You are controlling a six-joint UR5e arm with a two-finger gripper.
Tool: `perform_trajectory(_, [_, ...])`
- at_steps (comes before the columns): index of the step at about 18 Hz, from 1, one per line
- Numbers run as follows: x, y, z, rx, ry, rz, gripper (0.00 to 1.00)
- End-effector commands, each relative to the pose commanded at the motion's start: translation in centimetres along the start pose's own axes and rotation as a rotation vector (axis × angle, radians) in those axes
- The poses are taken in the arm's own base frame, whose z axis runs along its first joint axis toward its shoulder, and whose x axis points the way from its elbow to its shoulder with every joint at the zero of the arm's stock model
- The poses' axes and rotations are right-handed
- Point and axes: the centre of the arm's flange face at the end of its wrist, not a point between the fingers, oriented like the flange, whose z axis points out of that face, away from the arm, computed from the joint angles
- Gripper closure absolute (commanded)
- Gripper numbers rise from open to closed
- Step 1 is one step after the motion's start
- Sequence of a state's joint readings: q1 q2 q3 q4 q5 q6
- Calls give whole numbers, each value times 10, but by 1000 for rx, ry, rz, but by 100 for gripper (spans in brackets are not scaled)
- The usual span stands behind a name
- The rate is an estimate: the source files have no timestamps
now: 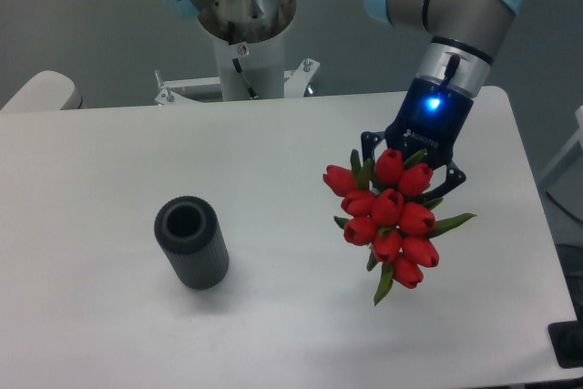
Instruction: Place the flowers on the table
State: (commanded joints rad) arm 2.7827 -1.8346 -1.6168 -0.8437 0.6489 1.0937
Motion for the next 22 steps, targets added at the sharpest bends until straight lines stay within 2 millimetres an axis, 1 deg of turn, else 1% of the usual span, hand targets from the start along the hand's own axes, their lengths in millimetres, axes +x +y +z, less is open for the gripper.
perform_trajectory(8, [-1, 1, 0, 0, -1, 1, 71])
perform_trajectory(12, [-5, -5, -6, -11, -22, 17, 71])
perform_trajectory(16, [-12, -1, -9, -108, -75, 84, 71])
perform_trajectory(20, [-15, 15, -7, -272, -130, 149, 72])
perform_trajectory(22, [-5, 10, 7, -363, -142, 192, 72])
